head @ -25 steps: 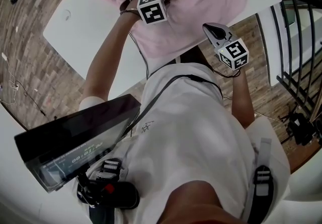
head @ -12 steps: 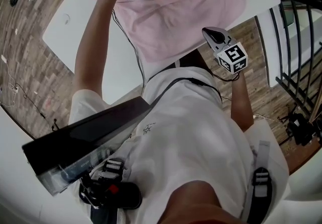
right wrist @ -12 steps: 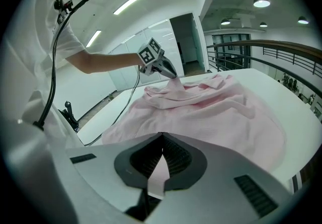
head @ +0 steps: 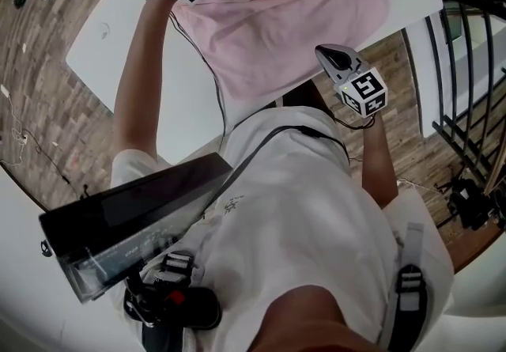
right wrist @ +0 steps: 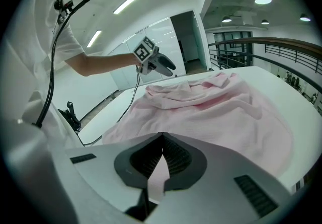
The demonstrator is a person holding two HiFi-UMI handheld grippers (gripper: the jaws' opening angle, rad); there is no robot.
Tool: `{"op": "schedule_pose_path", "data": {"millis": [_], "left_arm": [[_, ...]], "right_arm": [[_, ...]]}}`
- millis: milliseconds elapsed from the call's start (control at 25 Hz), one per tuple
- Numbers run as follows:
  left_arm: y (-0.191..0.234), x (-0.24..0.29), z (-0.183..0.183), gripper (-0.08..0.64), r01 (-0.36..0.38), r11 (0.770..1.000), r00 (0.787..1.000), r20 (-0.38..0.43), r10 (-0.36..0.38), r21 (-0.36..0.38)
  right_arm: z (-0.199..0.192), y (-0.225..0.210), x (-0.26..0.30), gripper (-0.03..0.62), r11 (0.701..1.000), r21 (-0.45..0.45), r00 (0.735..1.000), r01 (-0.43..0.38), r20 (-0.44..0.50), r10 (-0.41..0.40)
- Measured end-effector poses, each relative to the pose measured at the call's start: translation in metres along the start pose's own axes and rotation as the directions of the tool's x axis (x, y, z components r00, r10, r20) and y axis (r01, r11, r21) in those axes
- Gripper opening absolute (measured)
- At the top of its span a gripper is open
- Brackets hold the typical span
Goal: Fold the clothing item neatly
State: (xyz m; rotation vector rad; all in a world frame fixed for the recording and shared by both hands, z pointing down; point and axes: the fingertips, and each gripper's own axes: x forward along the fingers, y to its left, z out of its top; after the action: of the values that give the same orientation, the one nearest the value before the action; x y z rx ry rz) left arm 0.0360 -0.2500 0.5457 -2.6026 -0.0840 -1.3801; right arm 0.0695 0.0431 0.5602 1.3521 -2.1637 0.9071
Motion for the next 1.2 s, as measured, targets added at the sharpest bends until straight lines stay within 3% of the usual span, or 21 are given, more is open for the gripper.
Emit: {"op": "schedule_pose_path", "data": {"millis": [80,160,240,360,440,600,680,800,880,960,1080,1200], "left_arm": [[-0.042,-0.017,-0.016,0.221,0.144,0.988,0.989,-0.043,-0.142,0.057],[-0.086,-0.030,-0.032,0.221,0.281,0.956,0.958,-0.087,-0.274,0.085],[-0.114,-0.029,-0.047,0.221,0.323,0.942,0.942,-0.121,-0.312,0.090],[-0.132,-0.018,-0.067,0.221,0.300,0.951,0.947,-0.146,-0.287,0.072],[-0.137,-0.014,-0.073,0.221,0.264,0.964,0.959,-0.120,-0.258,0.033],[-0.134,-0.011,-0.072,0.221,0.178,0.983,0.983,-0.034,-0.179,-0.039],[-0.137,-0.009,-0.070,0.221,0.164,0.984,0.986,0.000,-0.164,-0.067],[-0.153,-0.010,-0.057,0.219,0.183,0.978,0.983,0.040,-0.180,-0.101],[-0.169,-0.009,-0.047,0.219,0.211,0.971,0.977,0.051,-0.207,-0.110],[-0.182,-0.008,-0.039,0.219,0.233,0.966,0.972,0.054,-0.228,-0.112],[-0.183,-0.007,-0.041,0.219,0.205,0.971,0.978,0.046,-0.201,-0.123],[-0.159,-0.011,-0.052,0.219,0.128,0.977,0.992,0.040,-0.123,-0.171]], "right_arm": [[0.008,0.003,0.005,0.002,1.000,-0.014,1.000,-0.016,0.014,0.016],[0.020,0.007,0.011,0.003,0.999,-0.040,0.999,-0.036,0.028,0.037],[0.037,0.011,0.022,0.003,0.994,-0.092,0.997,-0.055,0.039,0.059],[0.077,0.017,0.050,0.019,0.970,-0.233,0.996,-0.066,0.048,0.079],[0.104,0.016,0.073,0.065,0.929,-0.368,0.997,-0.051,0.030,0.067],[0.134,-0.002,0.118,0.129,0.788,-0.614,0.998,-0.049,-0.063,0.013],[0.131,-0.011,0.139,0.132,0.724,-0.683,0.989,-0.100,-0.150,-0.005],[0.116,-0.023,0.157,0.126,0.649,-0.729,0.952,-0.217,-0.305,-0.024],[0.111,-0.026,0.157,0.014,0.626,-0.724,0.928,-0.288,-0.373,-0.004],[0.124,-0.029,0.148,0.012,0.631,-0.716,0.929,-0.299,-0.370,0.020],[0.169,-0.044,0.141,0.012,0.629,-0.751,0.968,-0.199,-0.251,0.007],[0.212,-0.070,0.154,0.013,0.587,-0.803,0.988,-0.098,-0.150,-0.041]]}}
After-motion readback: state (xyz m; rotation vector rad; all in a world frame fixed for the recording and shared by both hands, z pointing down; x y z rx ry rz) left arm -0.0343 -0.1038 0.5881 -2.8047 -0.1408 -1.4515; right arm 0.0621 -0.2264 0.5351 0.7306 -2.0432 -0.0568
